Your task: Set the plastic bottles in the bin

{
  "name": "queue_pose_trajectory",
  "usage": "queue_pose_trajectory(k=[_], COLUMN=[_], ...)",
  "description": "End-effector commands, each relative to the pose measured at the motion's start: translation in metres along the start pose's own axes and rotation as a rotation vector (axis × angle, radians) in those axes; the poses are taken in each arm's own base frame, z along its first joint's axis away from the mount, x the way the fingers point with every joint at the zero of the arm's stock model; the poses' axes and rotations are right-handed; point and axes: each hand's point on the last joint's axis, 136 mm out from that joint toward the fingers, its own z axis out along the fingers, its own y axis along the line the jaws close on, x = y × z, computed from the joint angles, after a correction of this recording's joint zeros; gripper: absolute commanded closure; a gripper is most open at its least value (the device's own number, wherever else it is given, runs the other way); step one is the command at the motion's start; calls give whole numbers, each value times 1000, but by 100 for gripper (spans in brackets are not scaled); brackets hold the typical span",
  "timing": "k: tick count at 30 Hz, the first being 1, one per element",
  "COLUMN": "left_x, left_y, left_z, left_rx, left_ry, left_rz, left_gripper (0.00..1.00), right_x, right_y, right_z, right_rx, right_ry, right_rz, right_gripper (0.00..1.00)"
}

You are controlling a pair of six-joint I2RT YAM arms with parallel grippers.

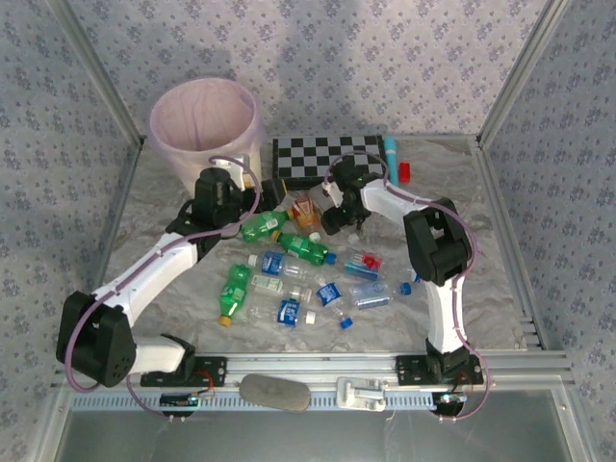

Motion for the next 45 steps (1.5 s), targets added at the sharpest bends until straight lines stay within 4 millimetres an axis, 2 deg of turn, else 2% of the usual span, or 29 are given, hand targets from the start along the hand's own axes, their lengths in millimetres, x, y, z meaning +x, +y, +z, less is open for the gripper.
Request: queue_pose_trajectory(k=[1, 5, 7, 14, 21, 26, 32, 38, 45], left_x=[-4, -3, -2, -6, -26, -42, -45, -39, -27], left_y=[-10, -12, -14, -25, -50, -67, -76, -81, -70], left_z=[3, 6, 8, 11, 6, 0, 3, 14, 25], left_rx=[40, 50, 60, 106, 189, 264, 319, 348, 294], left_ry=[-3, 6, 9, 9, -22, -60, -71, -51, -21], left_rz=[-21, -46, -63, -112, -149, -208, -265, -297, -299], left_gripper=[0, 0, 0, 0, 0, 0, 0, 0, 0], right_x=[-3, -11, -15, -36, -56, -71, -81, -82, -80], right_y=[2, 3, 4, 1, 25, 47, 80, 118, 143], right_z=[5, -2, -13, -78, -137, -164, -181, -180, -189], right_rx=[0, -8, -19, -78, -218, -337, -451, -545, -570], right_ry=[-10, -55, -90, -282, -477, -606, -712, -704, -725], right_rz=[-20, -29, -28, 14, 42, 63, 52, -3, -63], right_gripper=[25, 42, 46, 49, 49, 51, 53, 54, 54])
